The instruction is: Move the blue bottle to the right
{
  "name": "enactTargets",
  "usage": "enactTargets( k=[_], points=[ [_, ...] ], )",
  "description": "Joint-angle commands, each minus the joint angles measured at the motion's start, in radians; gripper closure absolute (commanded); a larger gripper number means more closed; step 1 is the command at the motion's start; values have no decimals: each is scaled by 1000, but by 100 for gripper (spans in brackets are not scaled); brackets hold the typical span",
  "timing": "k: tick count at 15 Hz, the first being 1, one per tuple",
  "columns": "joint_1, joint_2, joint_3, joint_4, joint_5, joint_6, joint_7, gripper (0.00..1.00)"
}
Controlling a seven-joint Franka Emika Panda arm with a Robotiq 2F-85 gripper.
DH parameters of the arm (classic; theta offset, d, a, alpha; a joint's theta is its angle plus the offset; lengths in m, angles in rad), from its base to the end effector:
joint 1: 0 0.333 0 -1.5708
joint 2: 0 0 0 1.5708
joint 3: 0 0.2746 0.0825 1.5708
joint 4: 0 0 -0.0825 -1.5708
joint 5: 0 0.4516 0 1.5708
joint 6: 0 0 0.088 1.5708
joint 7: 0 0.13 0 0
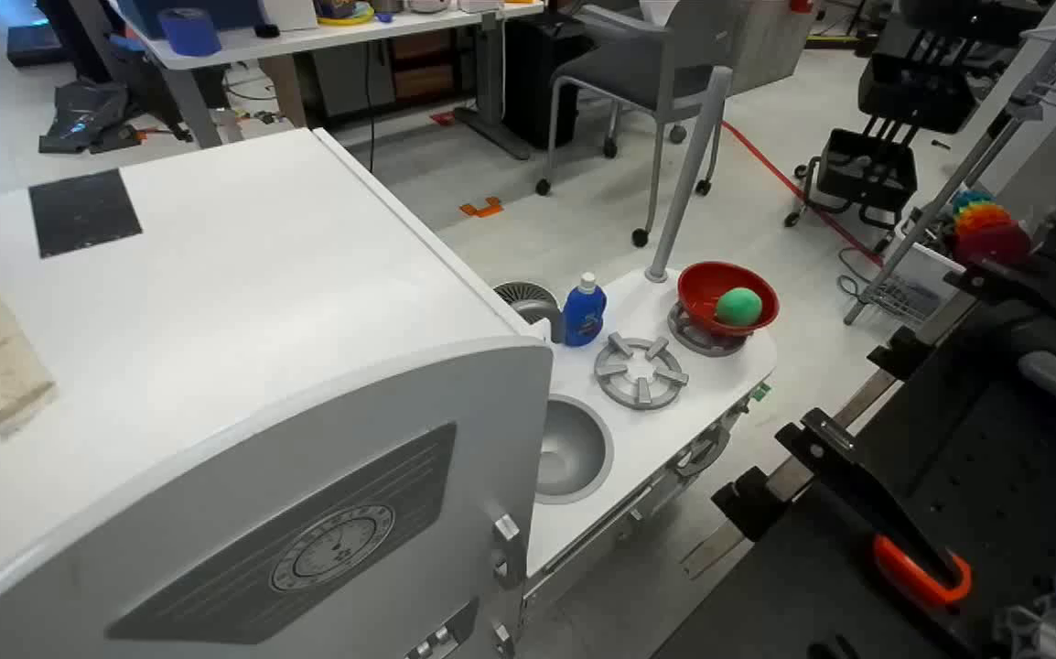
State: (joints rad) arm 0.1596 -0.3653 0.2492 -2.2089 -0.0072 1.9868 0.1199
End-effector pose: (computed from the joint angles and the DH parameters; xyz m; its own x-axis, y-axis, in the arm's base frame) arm 0.4978 0.2173 0.4546 0.9493 0.2803 0.1421 0.2715 -0.9592 0.0785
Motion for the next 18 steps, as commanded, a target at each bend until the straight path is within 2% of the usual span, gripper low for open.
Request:
enactTargets(
  k=[1,3,5,8,10,14,18],
  points=[
    [10,1,-8,4,-4,-2,3,0],
    [10,1,-8,4,-4,-2,3,0],
    [-11,62,0,39,-37,30,43,0],
    [-63,232,-7,123,-137,102,111,0],
    [-87,339,-22,188,-213,50,175,0],
    [-87,602,-102,355,-268,-43,260,0],
    [-69,870,-197,553,-238,-87,274,0]
  ],
)
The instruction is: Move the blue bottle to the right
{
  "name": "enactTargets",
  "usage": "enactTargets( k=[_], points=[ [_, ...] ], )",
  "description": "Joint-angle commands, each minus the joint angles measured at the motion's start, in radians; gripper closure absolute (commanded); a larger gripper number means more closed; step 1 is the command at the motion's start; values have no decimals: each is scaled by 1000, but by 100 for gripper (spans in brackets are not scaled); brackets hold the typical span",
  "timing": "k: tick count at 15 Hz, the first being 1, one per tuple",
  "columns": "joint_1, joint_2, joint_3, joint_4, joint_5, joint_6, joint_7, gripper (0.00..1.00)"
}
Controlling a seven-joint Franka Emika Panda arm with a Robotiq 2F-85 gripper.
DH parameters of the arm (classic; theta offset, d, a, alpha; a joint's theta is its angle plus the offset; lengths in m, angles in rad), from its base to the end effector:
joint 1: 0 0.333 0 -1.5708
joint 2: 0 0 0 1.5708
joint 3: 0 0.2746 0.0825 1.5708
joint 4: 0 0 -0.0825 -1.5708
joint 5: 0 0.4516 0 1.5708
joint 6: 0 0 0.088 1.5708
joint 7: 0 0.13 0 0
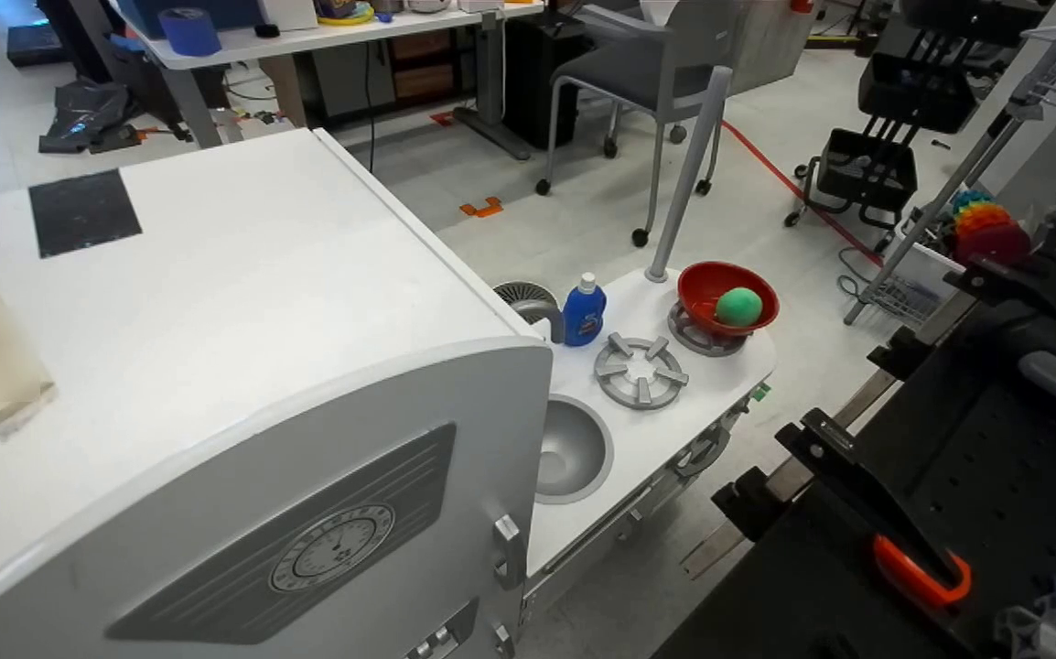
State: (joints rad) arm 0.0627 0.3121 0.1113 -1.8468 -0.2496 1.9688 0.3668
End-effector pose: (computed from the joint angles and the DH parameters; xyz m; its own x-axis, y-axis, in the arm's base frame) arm 0.6417 0.0908 0.2455 0.9888 -0.0895 -0.1190 -0.0602 -0.9712 0.2306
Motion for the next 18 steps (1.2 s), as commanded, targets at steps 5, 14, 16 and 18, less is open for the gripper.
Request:
enactTargets(
  k=[5,14,16,18],
  points=[
    [32,497,-149,454,7,-67,-6,0],
    [1,911,-210,886,89,-52,4,0],
    [-8,989,-207,977,111,-52,-3,0],
    [-13,1070,-196,1073,95,-53,-18,0]
  ],
)
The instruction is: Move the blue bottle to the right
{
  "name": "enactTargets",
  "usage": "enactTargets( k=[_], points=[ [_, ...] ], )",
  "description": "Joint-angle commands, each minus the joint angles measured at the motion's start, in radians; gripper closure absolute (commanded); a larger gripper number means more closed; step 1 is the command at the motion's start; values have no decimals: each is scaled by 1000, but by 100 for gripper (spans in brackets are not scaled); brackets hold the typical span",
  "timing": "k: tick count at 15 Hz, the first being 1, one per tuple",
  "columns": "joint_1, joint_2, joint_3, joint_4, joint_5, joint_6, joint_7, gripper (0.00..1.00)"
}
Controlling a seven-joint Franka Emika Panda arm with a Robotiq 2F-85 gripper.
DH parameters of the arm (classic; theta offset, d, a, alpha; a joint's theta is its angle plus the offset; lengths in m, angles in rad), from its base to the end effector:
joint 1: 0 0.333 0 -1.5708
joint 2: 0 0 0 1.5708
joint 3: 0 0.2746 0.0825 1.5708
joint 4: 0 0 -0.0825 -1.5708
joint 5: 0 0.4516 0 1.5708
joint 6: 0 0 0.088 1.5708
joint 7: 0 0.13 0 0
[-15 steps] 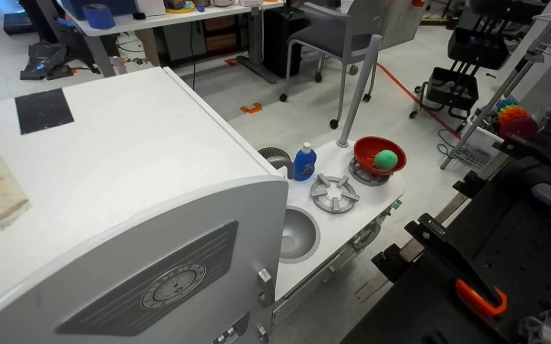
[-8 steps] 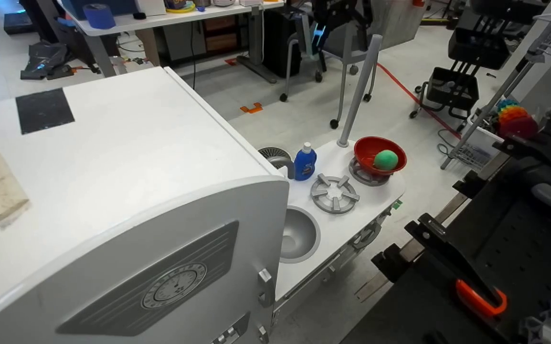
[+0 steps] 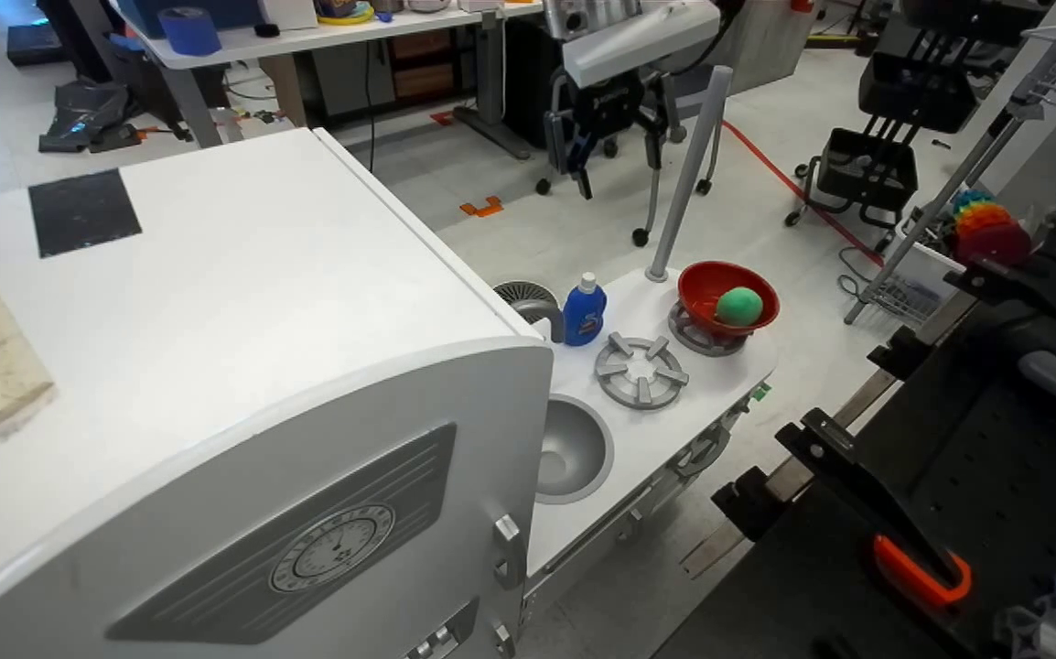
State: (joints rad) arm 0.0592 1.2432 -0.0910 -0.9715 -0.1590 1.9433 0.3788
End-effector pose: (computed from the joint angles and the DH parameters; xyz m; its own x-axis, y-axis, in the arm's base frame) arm 0.7492 -0.0211 -0.0064 0.9373 -0.3002 -0.1769 -0.2398 -0.9240 0.2978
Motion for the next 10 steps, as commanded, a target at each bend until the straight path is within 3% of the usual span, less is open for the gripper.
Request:
enactTargets(
  k=[1,6,7,10],
  points=[
    [-7,176,3,241,0,-31,-37,0],
    [4,354,-13,431,-24,-69,-39,0],
    [18,258,-27,254,-18,1,-29,0],
    [24,274,-38,249,-19,-20,-27,0]
  ],
)
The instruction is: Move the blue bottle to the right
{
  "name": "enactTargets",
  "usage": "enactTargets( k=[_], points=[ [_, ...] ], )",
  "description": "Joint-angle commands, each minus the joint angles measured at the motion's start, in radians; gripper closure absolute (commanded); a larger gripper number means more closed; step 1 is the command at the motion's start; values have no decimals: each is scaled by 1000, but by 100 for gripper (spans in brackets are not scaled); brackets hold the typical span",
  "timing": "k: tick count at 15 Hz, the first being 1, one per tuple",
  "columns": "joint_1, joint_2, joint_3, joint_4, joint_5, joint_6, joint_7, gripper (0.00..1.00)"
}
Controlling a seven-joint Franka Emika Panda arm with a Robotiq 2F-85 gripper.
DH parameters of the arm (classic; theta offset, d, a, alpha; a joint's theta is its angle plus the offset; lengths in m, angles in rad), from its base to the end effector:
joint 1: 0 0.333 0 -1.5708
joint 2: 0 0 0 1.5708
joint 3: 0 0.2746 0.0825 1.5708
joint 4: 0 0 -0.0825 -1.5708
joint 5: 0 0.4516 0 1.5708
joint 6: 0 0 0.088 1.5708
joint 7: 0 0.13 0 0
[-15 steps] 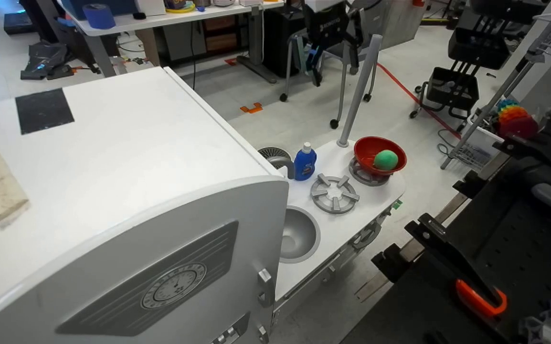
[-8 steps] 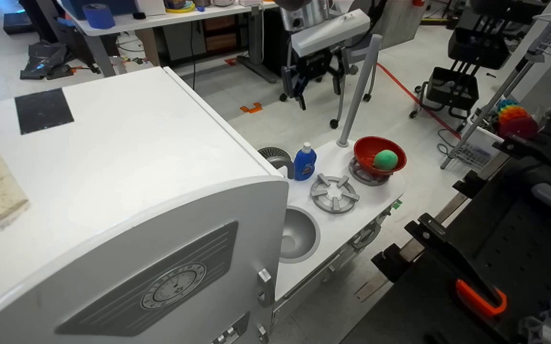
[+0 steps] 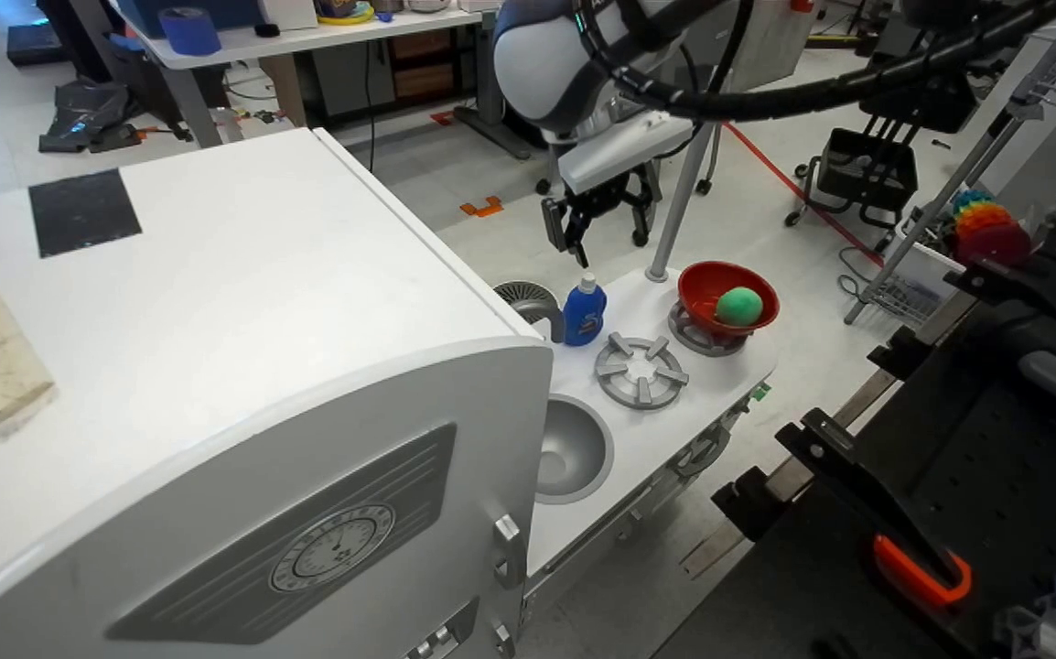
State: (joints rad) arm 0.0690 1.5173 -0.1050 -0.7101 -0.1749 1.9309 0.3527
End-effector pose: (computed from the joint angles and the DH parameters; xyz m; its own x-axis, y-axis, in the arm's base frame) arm 0.7362 -0.0138 -0.0898 0.9486 -0.2456 -0.1995 -0.1712 -0.9286 0.3293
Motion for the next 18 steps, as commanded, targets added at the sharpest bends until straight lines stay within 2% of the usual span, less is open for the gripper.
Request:
enactTargets(
  k=[1,3,6,8,9,11,18],
  points=[
    [15,0,-26,-19,-4,-7,-1,0],
    [11,-1,-22,-26,8,-21,9,0],
    [2,-2,-3,-32,18,-45,-42,0],
    [-1,-2,7,-29,28,-126,-83,0],
    [6,-3,-10,-39,16,-58,-43,0],
    [6,-4,-6,-40,19,-97,-58,0],
    [6,-4,-4,-40,20,-103,-63,0]
  ],
)
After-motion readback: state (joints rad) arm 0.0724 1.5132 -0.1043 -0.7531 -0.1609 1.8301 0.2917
